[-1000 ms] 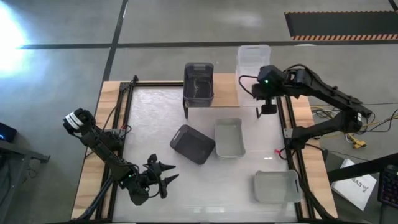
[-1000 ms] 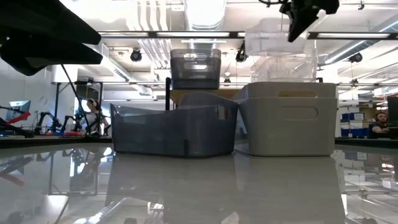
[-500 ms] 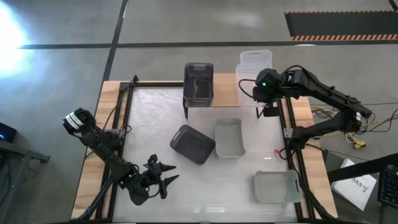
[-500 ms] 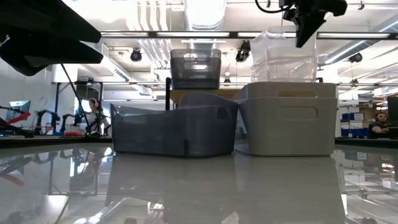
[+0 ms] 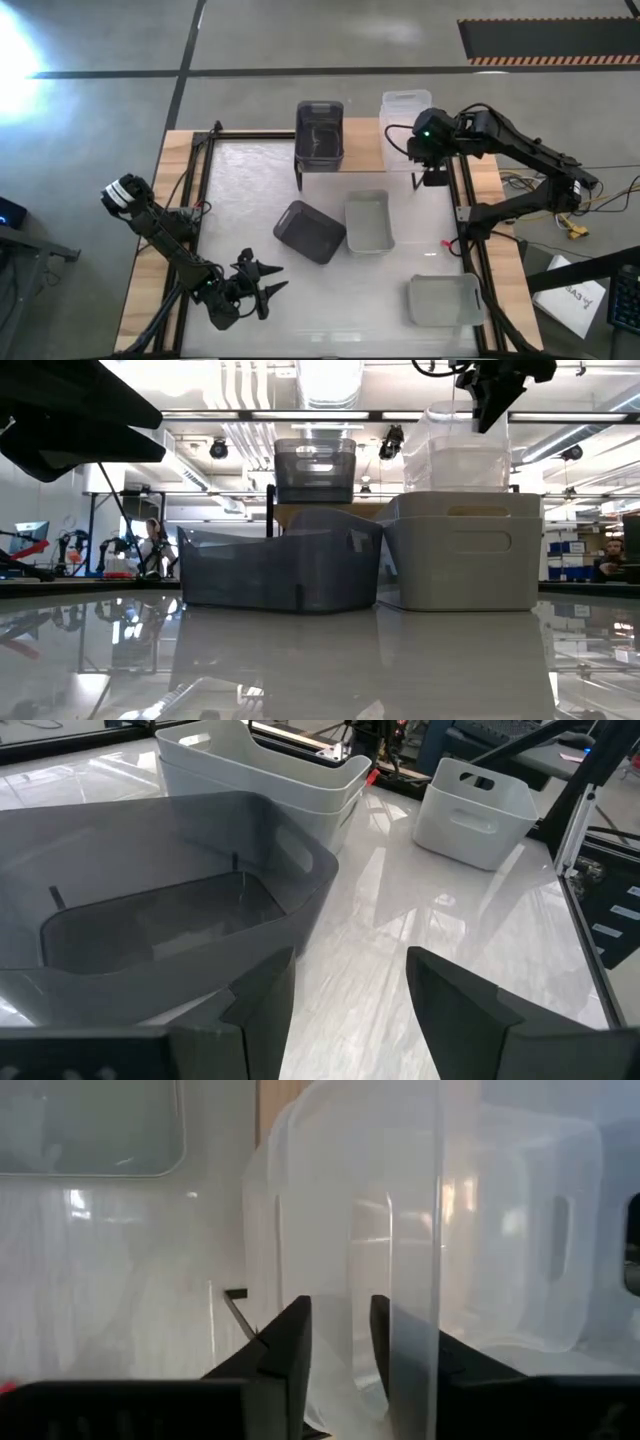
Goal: Stack baskets on shelf by color
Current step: Stack the transparent bin on top of the transparent bins on the shelf
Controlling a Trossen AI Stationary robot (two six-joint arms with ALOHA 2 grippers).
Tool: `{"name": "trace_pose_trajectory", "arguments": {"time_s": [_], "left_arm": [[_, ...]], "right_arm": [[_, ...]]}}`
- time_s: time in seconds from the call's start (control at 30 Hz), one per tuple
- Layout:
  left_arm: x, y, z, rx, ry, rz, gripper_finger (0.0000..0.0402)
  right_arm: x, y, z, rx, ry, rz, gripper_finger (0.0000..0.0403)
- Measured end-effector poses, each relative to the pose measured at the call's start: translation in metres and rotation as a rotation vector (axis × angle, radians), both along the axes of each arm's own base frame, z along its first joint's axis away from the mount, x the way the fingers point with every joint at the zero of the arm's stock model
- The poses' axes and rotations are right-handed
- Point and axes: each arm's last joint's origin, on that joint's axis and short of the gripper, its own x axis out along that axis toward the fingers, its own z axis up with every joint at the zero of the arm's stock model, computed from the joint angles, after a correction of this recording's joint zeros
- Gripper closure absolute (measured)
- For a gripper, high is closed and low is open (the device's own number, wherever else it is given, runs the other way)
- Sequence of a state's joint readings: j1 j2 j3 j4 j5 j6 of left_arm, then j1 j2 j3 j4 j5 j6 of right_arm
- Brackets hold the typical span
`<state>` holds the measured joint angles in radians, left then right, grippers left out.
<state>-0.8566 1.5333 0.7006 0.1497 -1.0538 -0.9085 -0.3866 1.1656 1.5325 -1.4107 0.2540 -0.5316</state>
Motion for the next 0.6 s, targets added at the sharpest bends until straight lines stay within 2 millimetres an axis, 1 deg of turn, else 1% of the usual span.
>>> {"name": "trace_pose_trajectory", "arguments": {"time_s": [0.2,0.43,0.6], "left_arm": [[0.000,0.000,0.000,0.000,0.000,0.002,0.0224],[0.002,0.002,0.000,0.000,0.001,0.010,0.0224],[0.002,0.002,0.000,0.000,0.001,0.010,0.0224]], "right_arm": [[-0.001,0.001,0.009,-0.006,-0.041,-0.022,0.0294],[-0.002,0.001,0.011,0.030,-0.098,-0.155,0.0296],[-0.004,0.001,0.008,0.043,-0.058,-0.178,0.0271]]}}
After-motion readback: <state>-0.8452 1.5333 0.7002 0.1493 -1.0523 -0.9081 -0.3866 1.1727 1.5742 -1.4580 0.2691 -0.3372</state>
